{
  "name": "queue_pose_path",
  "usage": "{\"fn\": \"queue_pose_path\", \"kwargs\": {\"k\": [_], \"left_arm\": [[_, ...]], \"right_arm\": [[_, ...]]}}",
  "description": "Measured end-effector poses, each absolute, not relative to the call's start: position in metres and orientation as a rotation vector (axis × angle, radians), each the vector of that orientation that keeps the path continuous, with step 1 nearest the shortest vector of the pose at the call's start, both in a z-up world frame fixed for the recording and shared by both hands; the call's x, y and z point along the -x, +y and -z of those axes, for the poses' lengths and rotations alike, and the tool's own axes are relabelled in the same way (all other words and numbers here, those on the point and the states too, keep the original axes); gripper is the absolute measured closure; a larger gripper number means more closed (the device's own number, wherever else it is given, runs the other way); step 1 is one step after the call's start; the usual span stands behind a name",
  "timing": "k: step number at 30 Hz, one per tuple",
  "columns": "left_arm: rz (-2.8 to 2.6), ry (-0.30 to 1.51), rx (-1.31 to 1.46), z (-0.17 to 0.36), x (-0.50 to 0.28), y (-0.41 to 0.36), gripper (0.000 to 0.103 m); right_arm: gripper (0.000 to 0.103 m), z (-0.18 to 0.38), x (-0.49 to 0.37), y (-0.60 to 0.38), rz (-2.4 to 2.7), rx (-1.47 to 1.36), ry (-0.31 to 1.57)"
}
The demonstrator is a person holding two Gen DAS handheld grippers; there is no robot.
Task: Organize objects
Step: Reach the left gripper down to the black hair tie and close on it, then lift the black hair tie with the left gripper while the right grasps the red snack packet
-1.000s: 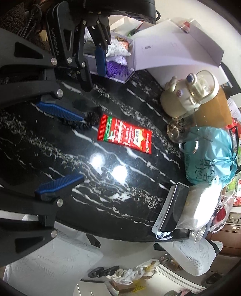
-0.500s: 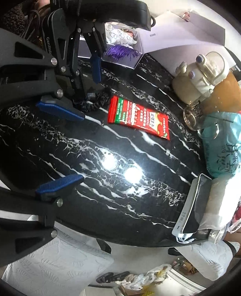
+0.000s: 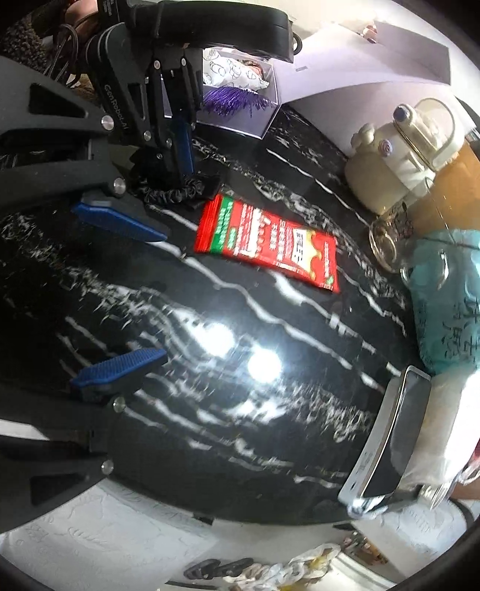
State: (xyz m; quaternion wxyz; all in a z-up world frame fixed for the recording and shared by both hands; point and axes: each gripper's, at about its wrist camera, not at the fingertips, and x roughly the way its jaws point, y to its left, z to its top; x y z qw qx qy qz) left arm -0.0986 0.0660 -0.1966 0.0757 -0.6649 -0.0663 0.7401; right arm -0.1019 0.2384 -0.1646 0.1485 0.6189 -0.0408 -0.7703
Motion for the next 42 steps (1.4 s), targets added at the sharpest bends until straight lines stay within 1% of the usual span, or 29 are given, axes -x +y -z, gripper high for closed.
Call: {"fn": "queue_pose_path", "kwargs": {"k": [5, 9, 14, 17, 19, 20, 24, 30, 32, 35, 37, 38, 42], "left_arm": [[-2.255, -0.229, 2.025, 0.197, 0.102, 0.043, 0.09], [-2.263, -0.297, 2.035, 0.196, 0.109, 0.026, 0.09], [-2.284, -0.295, 2.045, 0.196, 0.114, 0.013, 0.09], [-2.285, -0.306, 2.064, 0.198, 0.114, 0.005, 0.09], [-2.286, -0.311, 2.072, 0.199, 0.117, 0.0, 0.09], [-2.276, -0.332, 2.071, 0.198, 0.116, -0.003, 0.09], [-2.283, -0.329, 2.069, 0.194, 0.121, -0.006, 0.09], [-2.302, -0.306, 2.053, 0.19, 0.129, -0.012, 0.09], [-2.302, -0.303, 2.047, 0.19, 0.13, -0.012, 0.09], [-2.29, -0.277, 2.052, 0.189, 0.126, -0.014, 0.09], [-2.268, -0.292, 2.069, 0.194, 0.125, -0.012, 0.09], [-2.257, -0.304, 2.069, 0.196, 0.125, -0.011, 0.09], [-2.24, -0.277, 2.039, 0.193, 0.126, 0.0, 0.09]], "right_arm": [[0.043, 0.172, 0.114, 0.223, 2.196, -1.764, -0.103], [0.043, 0.18, 0.124, 0.211, 2.184, -1.755, -0.067], [0.042, 0.186, 0.143, 0.196, 2.199, -1.726, -0.073], [0.039, 0.191, 0.155, 0.189, 2.213, -1.714, -0.107], [0.038, 0.194, 0.162, 0.183, 2.22, -1.717, -0.098], [0.036, 0.194, 0.165, 0.18, 2.23, -1.703, -0.089], [0.035, 0.195, 0.172, 0.171, 2.243, -1.701, -0.081], [0.033, 0.197, 0.168, 0.159, 2.296, -1.683, 0.02], [0.033, 0.198, 0.164, 0.151, 2.317, -1.686, 0.143], [0.035, 0.2, 0.159, 0.146, 2.328, -1.689, 0.233], [0.042, 0.199, 0.156, 0.149, 2.331, -1.678, 0.237], [0.049, 0.198, 0.153, 0.153, 2.331, -1.67, 0.24], [0.051, 0.196, 0.141, 0.172, 2.314, -1.666, 0.227]]}}
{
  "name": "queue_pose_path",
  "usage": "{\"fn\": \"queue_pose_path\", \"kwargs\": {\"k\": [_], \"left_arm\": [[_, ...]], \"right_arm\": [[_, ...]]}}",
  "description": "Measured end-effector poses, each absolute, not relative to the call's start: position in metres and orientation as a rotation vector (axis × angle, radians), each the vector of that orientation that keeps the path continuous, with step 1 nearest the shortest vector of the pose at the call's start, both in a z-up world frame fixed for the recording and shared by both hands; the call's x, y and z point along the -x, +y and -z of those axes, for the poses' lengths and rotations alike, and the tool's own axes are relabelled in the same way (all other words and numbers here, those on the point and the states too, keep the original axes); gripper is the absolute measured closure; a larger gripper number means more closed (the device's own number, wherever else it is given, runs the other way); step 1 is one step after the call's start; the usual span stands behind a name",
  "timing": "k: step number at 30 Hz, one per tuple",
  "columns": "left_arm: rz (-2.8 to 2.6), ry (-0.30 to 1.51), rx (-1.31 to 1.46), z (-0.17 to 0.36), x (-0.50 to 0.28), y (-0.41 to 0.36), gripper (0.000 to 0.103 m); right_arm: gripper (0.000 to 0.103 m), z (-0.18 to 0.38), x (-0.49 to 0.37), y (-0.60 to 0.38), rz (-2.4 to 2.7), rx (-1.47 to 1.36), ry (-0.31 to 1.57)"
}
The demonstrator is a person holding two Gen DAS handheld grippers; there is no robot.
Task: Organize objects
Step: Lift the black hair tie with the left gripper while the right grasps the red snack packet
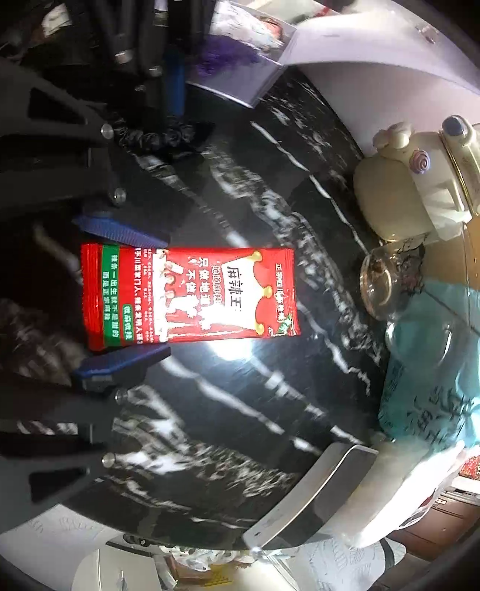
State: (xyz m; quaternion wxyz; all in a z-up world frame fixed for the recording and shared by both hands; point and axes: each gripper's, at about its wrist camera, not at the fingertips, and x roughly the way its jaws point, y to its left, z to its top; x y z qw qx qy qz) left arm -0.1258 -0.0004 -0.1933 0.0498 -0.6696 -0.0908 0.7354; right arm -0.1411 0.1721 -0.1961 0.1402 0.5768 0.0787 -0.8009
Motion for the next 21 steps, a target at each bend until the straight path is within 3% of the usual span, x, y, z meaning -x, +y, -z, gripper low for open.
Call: {"fn": "queue_pose_path", "kwargs": {"k": [13, 21], "left_arm": [[-2.135, -0.154, 1.977, 0.186, 0.129, 0.047, 0.09], [-2.096, -0.122, 1.987, 0.193, 0.125, 0.06, 0.09]], "right_arm": [[0.055, 0.193, 0.088, 0.22, 2.277, -1.755, 0.083], [0.045, 0.193, 0.074, 0.216, 2.254, -1.76, 0.174]]}}
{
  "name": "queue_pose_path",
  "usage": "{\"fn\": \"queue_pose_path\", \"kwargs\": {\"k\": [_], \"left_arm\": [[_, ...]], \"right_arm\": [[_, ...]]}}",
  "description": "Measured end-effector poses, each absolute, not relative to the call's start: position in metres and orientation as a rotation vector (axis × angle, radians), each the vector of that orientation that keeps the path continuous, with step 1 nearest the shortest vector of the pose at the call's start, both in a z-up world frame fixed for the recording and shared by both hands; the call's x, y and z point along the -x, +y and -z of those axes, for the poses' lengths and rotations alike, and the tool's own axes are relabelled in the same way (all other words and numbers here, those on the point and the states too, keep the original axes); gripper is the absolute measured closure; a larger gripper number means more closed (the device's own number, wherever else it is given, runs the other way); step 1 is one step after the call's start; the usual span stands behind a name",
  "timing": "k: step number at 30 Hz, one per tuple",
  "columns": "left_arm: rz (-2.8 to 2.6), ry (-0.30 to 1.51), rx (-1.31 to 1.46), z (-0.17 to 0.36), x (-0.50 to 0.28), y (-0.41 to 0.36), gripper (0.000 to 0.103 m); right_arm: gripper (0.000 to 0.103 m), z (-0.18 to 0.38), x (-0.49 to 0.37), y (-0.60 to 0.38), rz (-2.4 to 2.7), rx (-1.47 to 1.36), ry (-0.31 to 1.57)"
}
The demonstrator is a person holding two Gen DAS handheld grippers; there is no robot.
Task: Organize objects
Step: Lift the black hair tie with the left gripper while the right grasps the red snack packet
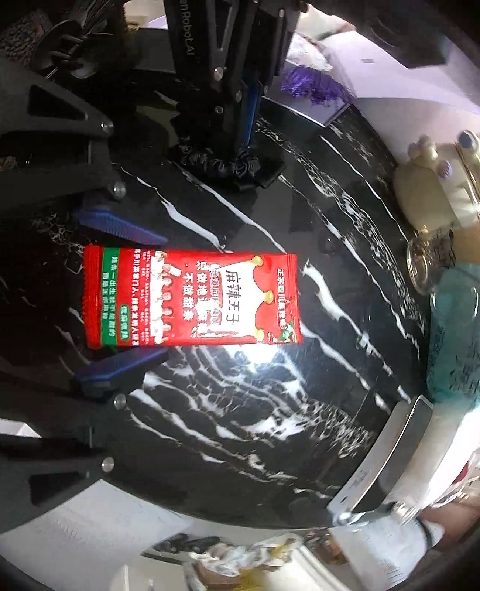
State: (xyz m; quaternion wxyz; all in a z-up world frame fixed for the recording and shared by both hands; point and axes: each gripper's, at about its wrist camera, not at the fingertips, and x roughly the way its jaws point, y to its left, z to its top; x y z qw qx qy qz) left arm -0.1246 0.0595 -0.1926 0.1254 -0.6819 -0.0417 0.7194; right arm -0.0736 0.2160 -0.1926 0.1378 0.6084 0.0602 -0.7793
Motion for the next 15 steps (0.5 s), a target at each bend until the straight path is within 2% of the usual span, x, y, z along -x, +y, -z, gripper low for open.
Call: {"fn": "queue_pose_path", "kwargs": {"k": [7, 8, 9, 15], "left_arm": [[-2.083, -0.157, 2.012, 0.2, 0.125, 0.053, 0.09], [-2.081, -0.157, 2.013, 0.2, 0.125, 0.053, 0.09], [-2.081, -0.157, 2.012, 0.2, 0.124, 0.053, 0.09], [-2.076, -0.151, 2.019, 0.201, 0.123, 0.054, 0.09]], "right_arm": [[0.041, 0.194, 0.093, 0.213, 2.253, -1.776, 0.152], [0.043, 0.193, 0.094, 0.212, 2.246, -1.788, 0.148], [0.049, 0.193, 0.095, 0.213, 2.247, -1.795, 0.15], [0.061, 0.19, 0.092, 0.217, 2.271, -1.767, 0.119]]}}
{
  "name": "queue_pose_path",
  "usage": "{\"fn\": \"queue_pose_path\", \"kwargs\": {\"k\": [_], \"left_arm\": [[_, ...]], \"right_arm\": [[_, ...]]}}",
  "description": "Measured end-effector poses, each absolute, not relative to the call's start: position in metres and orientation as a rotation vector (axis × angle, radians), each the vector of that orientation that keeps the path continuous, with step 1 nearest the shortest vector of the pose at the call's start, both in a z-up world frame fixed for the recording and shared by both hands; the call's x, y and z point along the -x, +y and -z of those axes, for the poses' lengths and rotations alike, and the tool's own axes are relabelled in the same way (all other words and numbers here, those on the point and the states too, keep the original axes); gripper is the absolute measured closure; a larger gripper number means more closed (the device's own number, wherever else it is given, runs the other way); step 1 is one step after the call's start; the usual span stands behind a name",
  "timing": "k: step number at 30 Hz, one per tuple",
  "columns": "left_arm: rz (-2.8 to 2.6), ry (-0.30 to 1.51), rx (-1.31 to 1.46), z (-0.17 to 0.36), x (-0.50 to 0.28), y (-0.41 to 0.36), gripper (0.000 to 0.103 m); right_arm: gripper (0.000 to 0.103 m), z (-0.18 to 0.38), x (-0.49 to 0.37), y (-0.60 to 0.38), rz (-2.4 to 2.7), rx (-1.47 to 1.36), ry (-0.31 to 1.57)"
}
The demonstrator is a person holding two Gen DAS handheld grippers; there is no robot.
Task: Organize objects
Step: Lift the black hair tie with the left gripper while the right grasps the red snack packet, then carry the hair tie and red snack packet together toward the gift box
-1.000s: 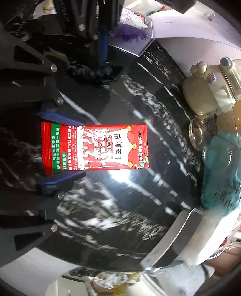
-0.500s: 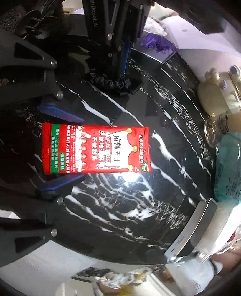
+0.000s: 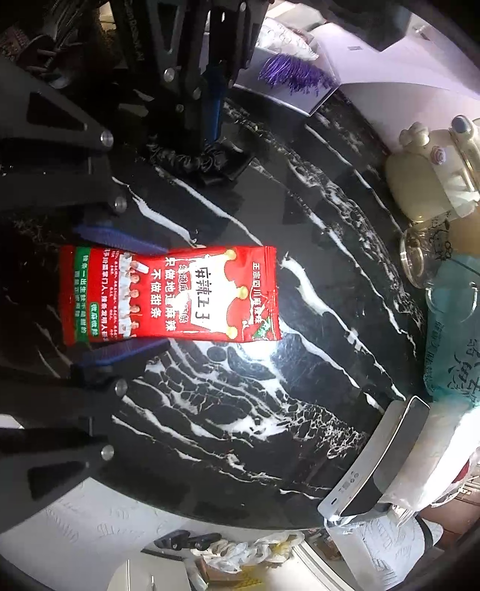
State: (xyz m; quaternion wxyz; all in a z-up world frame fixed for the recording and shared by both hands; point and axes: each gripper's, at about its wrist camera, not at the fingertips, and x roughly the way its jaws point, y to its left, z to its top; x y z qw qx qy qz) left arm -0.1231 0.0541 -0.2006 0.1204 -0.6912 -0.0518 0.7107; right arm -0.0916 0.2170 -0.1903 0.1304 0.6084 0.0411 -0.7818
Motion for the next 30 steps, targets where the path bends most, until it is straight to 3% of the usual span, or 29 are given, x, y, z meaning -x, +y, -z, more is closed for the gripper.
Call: {"fn": "queue_pose_path", "kwargs": {"k": [12, 30], "left_arm": [[-2.081, -0.145, 1.983, 0.18, 0.125, 0.072, 0.09], [-2.209, -0.12, 1.778, 0.098, 0.092, 0.072, 0.09]], "right_arm": [[0.063, 0.166, 0.083, 0.238, 2.336, -1.728, -0.052], [0.063, 0.087, 0.052, 0.231, 2.469, -1.633, -0.04]]}}
